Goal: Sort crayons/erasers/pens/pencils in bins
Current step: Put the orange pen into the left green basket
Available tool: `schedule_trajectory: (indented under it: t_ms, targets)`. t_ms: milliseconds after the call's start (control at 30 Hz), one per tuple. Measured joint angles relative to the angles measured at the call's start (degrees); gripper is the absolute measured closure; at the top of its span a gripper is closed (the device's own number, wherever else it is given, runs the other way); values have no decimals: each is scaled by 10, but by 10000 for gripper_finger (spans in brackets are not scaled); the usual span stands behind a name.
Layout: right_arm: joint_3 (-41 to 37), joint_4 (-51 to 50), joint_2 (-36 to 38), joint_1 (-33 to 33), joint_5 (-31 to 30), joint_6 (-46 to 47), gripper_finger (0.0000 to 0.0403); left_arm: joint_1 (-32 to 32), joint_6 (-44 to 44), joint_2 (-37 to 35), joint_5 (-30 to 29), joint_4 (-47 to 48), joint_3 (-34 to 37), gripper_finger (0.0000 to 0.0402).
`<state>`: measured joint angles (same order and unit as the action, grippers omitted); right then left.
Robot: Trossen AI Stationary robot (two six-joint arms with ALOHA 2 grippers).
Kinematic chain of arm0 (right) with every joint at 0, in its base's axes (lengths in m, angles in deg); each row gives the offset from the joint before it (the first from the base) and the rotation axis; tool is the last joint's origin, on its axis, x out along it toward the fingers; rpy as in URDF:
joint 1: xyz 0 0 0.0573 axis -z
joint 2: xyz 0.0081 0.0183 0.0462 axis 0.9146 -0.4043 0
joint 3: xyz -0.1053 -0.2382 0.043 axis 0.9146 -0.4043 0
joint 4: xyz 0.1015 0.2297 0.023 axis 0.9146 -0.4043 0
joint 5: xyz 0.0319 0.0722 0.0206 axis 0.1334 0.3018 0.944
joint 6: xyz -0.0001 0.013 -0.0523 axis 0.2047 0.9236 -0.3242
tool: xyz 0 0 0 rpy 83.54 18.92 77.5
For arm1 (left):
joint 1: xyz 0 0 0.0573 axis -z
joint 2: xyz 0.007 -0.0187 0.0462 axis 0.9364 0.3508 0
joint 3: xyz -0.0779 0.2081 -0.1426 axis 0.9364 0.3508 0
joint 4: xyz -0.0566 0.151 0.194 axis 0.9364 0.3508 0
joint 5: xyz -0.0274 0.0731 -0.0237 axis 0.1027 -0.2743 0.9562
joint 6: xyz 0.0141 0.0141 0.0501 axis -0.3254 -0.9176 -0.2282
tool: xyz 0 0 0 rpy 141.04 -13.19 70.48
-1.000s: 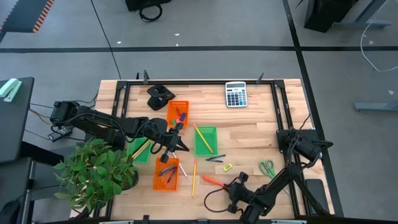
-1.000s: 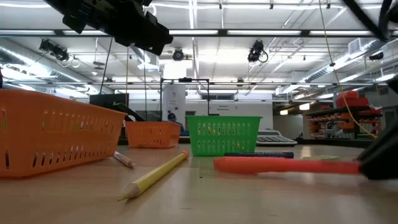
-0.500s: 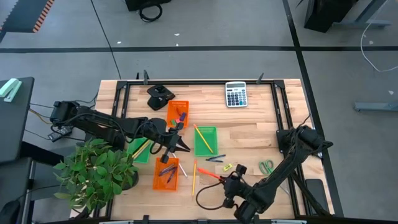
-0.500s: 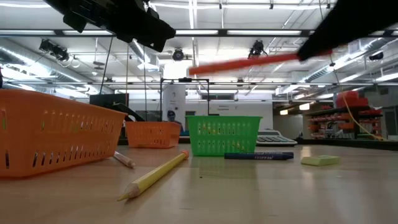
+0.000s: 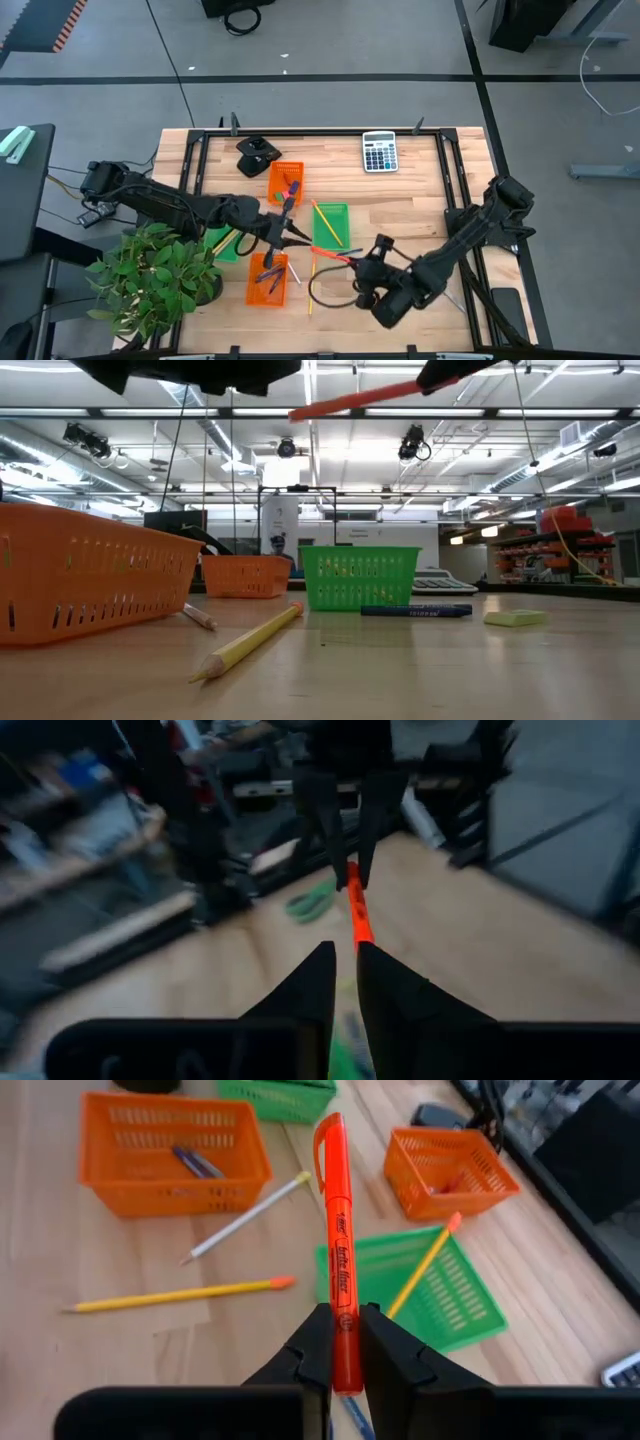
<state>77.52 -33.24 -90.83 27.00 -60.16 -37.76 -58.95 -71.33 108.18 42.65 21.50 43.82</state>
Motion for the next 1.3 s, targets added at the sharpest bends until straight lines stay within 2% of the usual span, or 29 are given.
schedule_trajectory:
  t_ms: [133, 367, 533, 667, 933, 1300]
  targets:
    - [0, -13, 5, 30, 43, -4, 358, 31, -78, 0, -91, 1, 0, 331]
    - [0, -17, 4, 61, 72, -47, 358, 55, -66, 0, -172, 9, 0, 275]
    - [0, -9, 4, 82, 74, -93, 358, 55, -42, 0, -178, 10, 0, 228]
    - [0, -8, 4, 95, 91, -139, 358, 50, -18, 0, -194, 9, 0, 207]
    - [0, 8, 4, 132, 126, -269, 358, 31, 40, 0, -214, 21, 0, 209]
    - [0, 81, 4, 200, 200, -420, 358, 25, 136, 0, -178, 101, 0, 193]
